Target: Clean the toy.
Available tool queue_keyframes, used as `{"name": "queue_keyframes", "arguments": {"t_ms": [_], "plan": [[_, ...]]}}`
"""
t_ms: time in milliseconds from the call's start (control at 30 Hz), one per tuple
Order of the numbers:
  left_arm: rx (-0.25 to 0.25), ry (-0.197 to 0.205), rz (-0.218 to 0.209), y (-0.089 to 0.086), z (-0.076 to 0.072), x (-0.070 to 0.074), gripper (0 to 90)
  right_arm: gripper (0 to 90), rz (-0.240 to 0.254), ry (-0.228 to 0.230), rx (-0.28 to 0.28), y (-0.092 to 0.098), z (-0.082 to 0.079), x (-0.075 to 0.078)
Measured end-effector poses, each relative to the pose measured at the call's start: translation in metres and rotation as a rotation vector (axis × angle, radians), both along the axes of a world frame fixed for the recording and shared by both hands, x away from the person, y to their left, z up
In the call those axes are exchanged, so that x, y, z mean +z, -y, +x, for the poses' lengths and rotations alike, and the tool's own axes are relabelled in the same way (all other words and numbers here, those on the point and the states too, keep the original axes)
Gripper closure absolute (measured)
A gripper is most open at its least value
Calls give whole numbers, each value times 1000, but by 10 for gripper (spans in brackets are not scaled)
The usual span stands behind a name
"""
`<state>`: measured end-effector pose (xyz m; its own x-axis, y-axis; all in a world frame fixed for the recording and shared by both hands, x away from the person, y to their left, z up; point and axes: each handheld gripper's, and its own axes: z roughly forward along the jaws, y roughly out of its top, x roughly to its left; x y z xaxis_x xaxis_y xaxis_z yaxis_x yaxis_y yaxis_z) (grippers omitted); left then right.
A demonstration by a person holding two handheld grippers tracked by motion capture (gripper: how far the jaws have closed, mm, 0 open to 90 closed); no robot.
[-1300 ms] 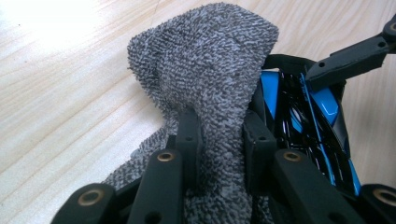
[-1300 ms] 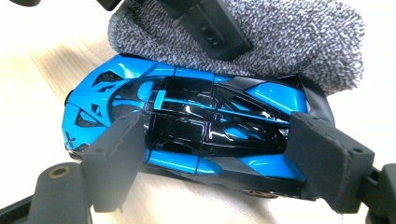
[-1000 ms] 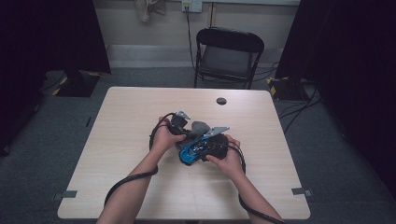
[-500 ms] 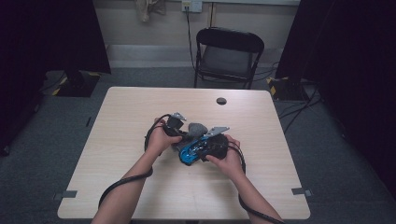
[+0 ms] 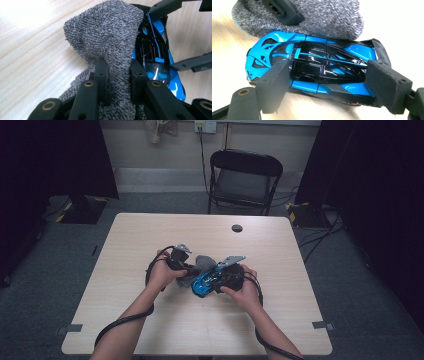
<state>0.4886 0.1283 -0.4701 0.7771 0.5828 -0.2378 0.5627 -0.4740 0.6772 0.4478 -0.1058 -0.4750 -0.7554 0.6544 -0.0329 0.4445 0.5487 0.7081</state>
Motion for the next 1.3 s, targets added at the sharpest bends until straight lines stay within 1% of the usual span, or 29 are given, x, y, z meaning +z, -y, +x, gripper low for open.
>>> {"name": "queue_keyframes", "arguments": {"t_ms": [133,267,333,400,433,500,533,667,933,1033,1167,1200,1300], "plan": [[2,-2,-2,-5,-4,0,728,194,1,1,5,-1,-1,0],[-3,0,8,-10,-8,2,728,193,-1,-1,12,-3,-2,0],[-6,-5,14,-13,-10,2,728,193,-2,-1,13,-3,-2,0],[-2,-4,8,-14,-12,2,728,193,-1,-1,14,-3,-2,0],[-6,-7,13,-16,-13,2,728,193,-1,-1,14,-3,-2,0],[-1,-3,6,-18,-15,2,728,194,-1,-1,15,-3,-2,0],[-4,-8,10,-19,-17,2,728,193,0,0,16,-4,-2,0],[7,-9,1,-25,-22,2,728,193,-1,-1,17,-4,-2,0],[1,-17,14,-36,-33,3,728,194,-1,-1,16,-4,-2,0],[-6,-18,28,-39,-36,5,728,193,-1,0,16,-4,-2,0],[1,-4,31,-45,-36,11,728,194,1,3,16,-4,-3,0],[3,-5,30,-46,-34,14,728,194,2,2,15,-4,-3,0],[18,16,28,-47,-27,23,728,194,5,4,15,-3,-3,-1]]}}
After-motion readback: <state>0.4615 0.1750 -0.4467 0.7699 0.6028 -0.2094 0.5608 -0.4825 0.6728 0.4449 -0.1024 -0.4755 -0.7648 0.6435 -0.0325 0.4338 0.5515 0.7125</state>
